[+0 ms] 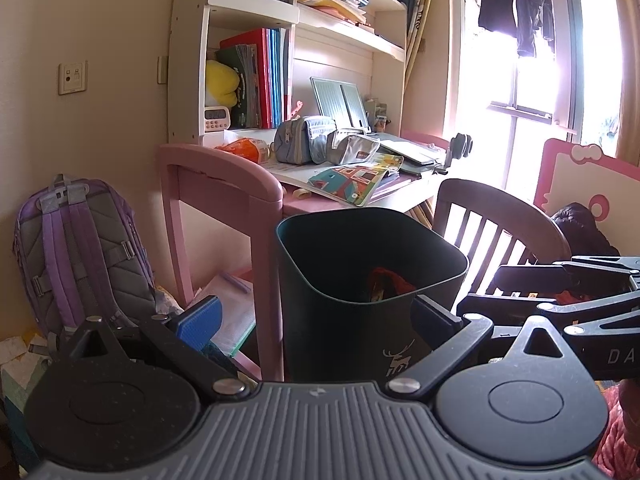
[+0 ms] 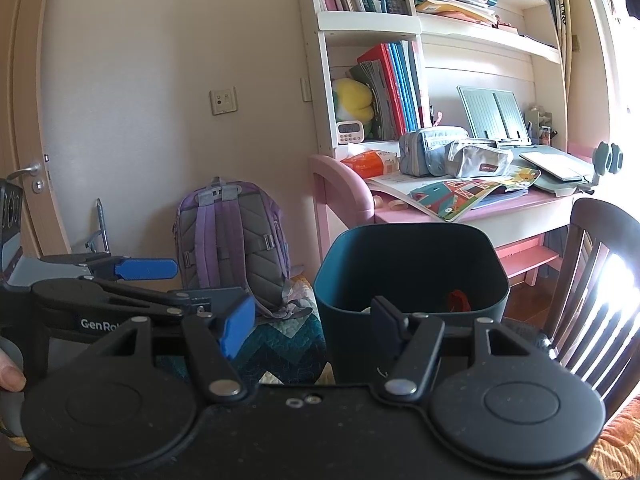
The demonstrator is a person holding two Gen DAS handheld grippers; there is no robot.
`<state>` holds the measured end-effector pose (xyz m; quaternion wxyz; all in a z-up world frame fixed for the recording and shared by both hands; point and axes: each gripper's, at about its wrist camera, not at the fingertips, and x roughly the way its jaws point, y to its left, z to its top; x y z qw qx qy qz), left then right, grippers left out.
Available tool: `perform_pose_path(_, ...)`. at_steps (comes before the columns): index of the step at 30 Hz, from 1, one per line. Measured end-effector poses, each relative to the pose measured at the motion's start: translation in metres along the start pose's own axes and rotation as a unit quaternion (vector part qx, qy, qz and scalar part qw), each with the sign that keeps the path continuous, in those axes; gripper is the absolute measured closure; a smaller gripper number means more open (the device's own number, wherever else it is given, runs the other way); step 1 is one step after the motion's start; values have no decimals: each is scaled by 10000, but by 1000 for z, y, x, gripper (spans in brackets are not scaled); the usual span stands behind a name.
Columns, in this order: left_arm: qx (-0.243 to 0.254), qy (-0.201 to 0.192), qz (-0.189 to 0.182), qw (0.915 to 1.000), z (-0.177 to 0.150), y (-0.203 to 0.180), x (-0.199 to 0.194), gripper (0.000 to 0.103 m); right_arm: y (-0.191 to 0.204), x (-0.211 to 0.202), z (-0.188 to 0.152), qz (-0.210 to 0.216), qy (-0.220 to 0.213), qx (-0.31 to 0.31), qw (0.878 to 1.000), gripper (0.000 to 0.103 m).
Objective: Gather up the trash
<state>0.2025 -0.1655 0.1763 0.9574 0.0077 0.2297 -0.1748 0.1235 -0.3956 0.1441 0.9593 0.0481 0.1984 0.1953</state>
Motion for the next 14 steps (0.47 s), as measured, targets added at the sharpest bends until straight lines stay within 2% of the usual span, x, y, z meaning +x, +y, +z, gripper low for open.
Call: perform_pose_path(14,-67,-19,22,10000,-5,1,-1,2,0,1,-2,8,23,-14,10000,39)
